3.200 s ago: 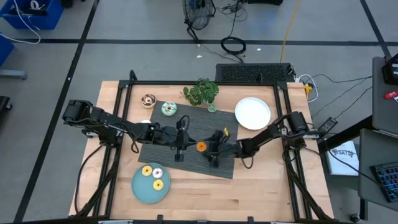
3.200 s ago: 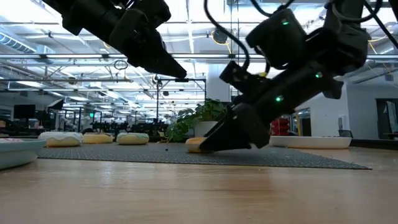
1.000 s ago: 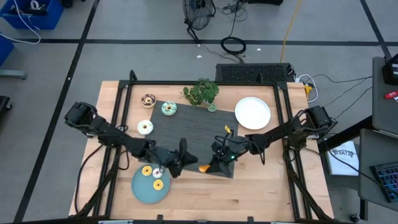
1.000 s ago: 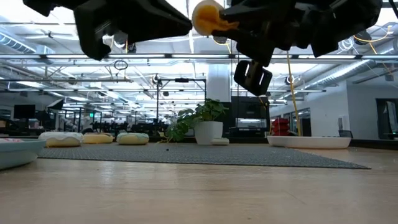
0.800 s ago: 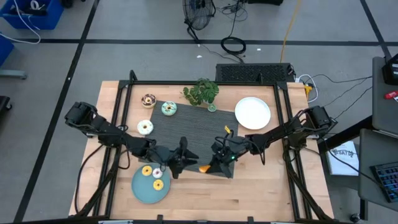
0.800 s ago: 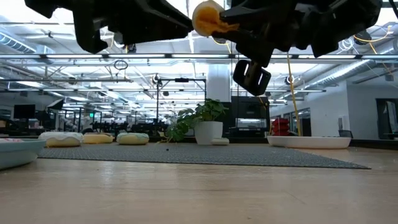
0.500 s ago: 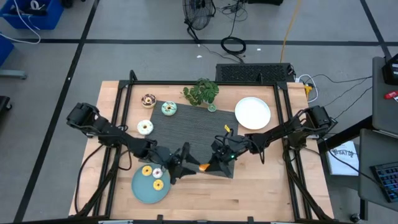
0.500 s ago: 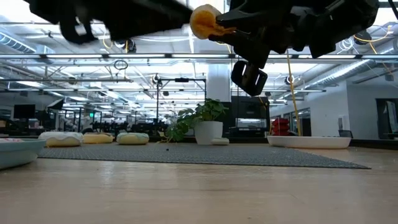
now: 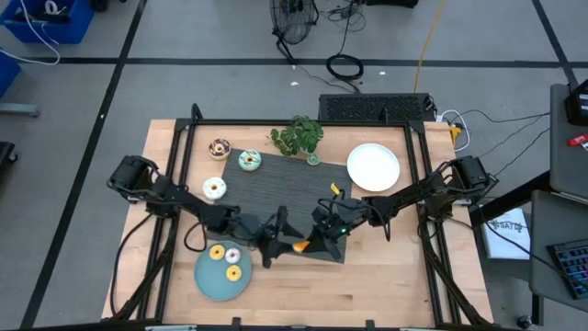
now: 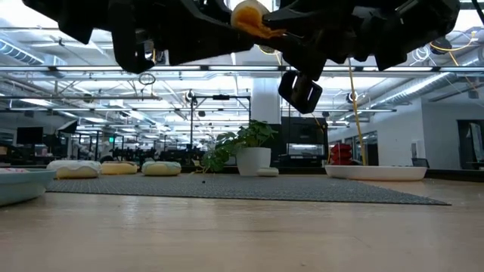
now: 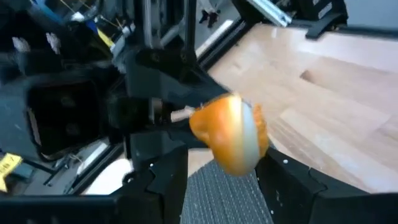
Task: Pick & Place donuts
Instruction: Put the small orange donut on the blue plate
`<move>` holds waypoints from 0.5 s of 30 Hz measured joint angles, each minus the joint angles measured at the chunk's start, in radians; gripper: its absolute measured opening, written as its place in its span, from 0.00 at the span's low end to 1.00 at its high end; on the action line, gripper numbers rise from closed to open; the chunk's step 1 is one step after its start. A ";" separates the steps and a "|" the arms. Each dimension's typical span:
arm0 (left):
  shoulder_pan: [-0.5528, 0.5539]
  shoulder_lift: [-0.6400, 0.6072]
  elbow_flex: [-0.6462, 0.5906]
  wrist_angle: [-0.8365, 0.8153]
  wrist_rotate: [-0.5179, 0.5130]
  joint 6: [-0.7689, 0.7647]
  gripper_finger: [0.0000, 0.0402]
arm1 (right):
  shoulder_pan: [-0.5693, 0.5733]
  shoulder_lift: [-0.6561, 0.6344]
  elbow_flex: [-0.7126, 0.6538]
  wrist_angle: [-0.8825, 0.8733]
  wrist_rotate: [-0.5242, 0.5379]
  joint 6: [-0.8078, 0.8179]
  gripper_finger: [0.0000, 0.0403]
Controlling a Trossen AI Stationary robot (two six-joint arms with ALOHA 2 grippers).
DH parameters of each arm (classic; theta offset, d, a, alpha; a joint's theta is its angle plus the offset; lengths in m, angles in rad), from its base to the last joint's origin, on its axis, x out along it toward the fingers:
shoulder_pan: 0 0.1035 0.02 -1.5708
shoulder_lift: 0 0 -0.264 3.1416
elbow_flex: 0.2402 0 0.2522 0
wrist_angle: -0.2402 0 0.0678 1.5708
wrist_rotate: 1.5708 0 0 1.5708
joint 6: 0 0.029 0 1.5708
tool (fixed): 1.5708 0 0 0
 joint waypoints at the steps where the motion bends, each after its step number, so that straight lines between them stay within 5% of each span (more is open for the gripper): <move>1: -0.002 -0.001 0.000 0.004 0.001 0.002 0.47 | 0.000 0.000 0.000 0.001 -0.001 -0.001 0.11; 15: -0.039 -0.003 0.000 0.004 0.004 -0.010 0.46 | 0.000 0.000 0.000 -0.010 0.001 -0.020 0.11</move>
